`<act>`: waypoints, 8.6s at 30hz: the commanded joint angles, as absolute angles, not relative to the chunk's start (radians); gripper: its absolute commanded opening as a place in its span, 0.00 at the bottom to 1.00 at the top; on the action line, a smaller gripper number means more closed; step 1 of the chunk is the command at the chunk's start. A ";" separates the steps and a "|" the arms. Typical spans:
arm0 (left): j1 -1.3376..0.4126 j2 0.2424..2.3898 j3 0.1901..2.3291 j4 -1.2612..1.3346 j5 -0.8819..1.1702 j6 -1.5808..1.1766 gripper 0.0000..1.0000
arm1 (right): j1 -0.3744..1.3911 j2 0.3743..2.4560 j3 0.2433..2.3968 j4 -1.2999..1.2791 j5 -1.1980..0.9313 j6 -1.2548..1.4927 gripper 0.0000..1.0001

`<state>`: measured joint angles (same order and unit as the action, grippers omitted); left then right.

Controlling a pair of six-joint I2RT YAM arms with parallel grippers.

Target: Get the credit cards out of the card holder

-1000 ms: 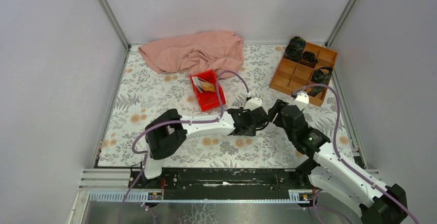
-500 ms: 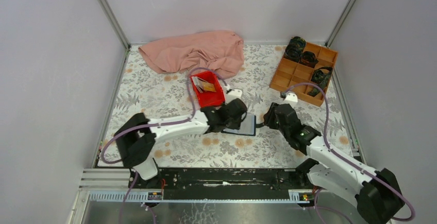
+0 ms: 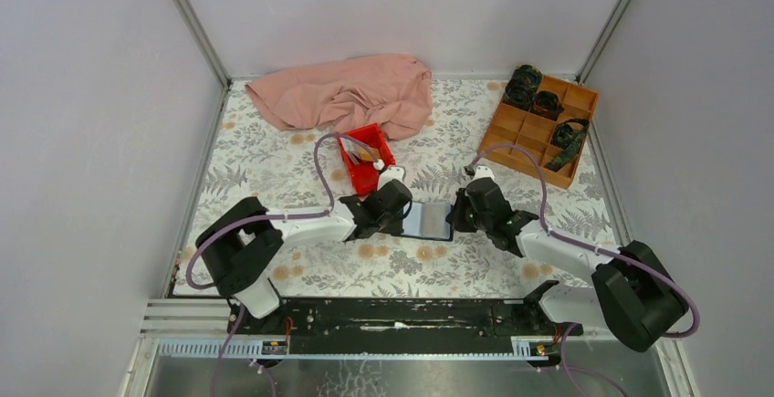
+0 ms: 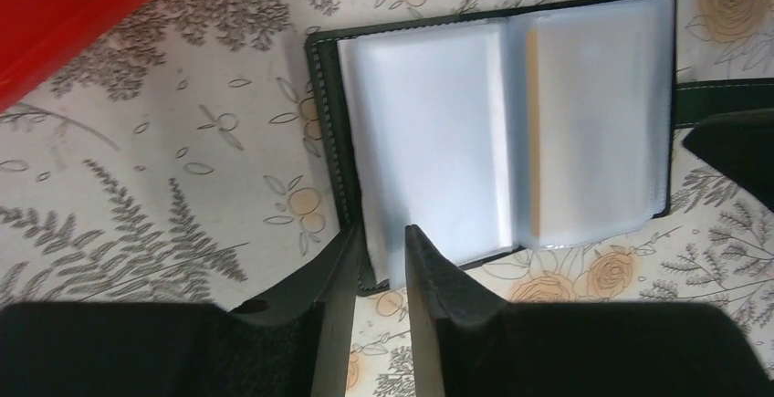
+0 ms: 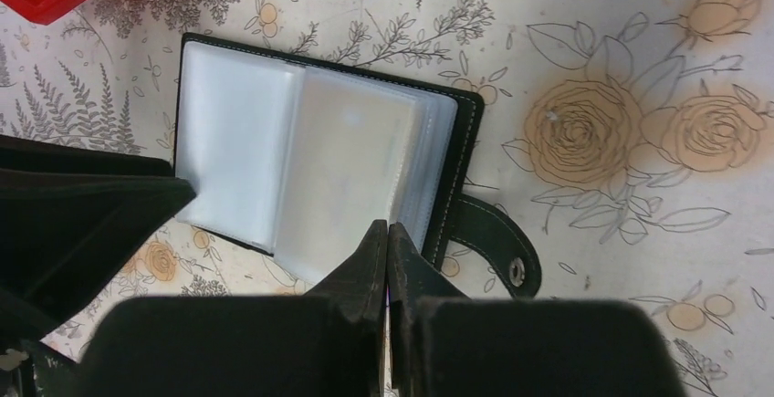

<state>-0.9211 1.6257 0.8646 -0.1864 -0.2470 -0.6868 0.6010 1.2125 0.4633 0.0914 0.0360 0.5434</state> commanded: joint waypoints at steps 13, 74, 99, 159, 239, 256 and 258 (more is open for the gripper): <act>-0.924 1.678 0.856 -0.062 -0.214 -0.687 0.28 | 0.600 1.254 0.492 0.145 0.026 0.533 0.00; -0.924 1.690 0.836 -0.043 -0.200 -0.689 0.26 | 0.603 1.262 0.504 0.129 -0.034 0.526 0.30; -0.923 1.676 0.814 -0.050 -0.208 -0.691 0.26 | 0.632 1.375 0.552 0.196 -0.098 0.530 0.40; -0.924 1.563 0.723 -0.007 -0.205 -0.697 0.25 | 0.655 1.396 0.697 0.128 -0.106 0.536 0.53; -0.923 1.633 0.737 0.017 -0.180 -0.698 0.25 | 0.659 1.391 0.614 0.178 -0.244 0.525 0.68; -0.924 1.646 0.738 0.012 -0.182 -0.696 0.24 | 0.664 1.384 0.587 0.279 -0.324 0.553 0.80; -0.923 1.642 0.734 0.011 -0.184 -0.697 0.24 | 0.663 1.388 0.601 0.282 -0.336 0.554 0.80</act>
<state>-0.9211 1.6127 0.7361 0.0151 -0.1902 -0.7006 0.6556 1.4101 0.5785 0.2287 -0.2955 0.5468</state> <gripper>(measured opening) 0.240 0.796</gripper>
